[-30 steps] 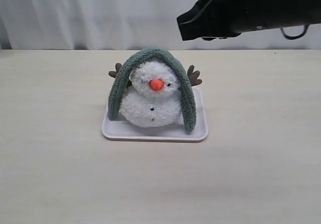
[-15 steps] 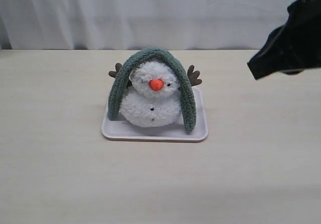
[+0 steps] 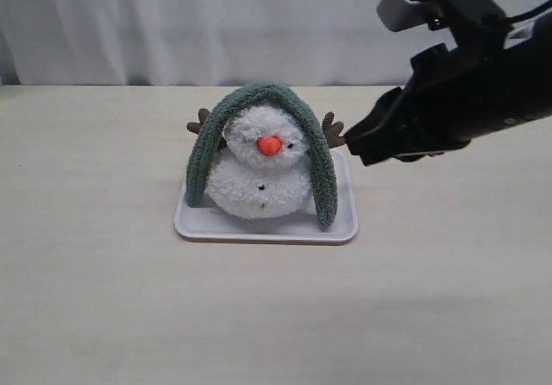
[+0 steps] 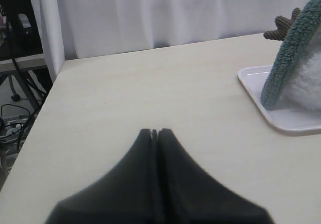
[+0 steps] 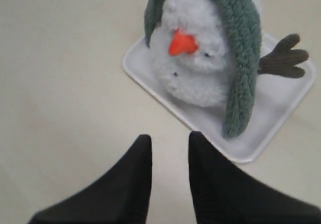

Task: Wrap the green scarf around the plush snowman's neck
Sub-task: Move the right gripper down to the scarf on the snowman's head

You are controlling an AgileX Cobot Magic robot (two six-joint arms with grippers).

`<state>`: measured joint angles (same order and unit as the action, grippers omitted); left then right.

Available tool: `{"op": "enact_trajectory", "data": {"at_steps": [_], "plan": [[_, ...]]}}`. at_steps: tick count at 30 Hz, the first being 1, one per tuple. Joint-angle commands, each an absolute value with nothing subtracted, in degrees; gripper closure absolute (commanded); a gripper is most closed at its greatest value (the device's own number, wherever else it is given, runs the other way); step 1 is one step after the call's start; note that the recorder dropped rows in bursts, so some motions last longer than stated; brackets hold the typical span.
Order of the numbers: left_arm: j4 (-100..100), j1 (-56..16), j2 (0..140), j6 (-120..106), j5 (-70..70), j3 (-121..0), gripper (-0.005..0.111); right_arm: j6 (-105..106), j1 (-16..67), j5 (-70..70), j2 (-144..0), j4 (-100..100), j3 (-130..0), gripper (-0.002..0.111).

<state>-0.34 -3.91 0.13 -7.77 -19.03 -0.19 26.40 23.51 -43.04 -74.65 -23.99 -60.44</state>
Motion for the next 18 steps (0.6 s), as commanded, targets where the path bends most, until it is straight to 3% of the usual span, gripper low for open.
{"op": "enact_trajectory", "data": {"at_steps": [1, 15, 18], "plan": [[-0.50, -3.74, 0.00, -7.69, -18.57, 0.00, 0.107, 26.24, 23.50, -36.12, -82.64, -25.92, -63.82, 0.080], [-0.50, -3.74, 0.00, -7.69, -18.57, 0.00, 0.107, 27.71, 23.50, -34.78, -103.72, -18.35, -86.58, 0.080], [-0.50, -3.74, 0.00, -7.69, -18.57, 0.00, 0.107, 42.54, 26.12, -32.74, -105.78, -22.14, -90.26, 0.080]]}}
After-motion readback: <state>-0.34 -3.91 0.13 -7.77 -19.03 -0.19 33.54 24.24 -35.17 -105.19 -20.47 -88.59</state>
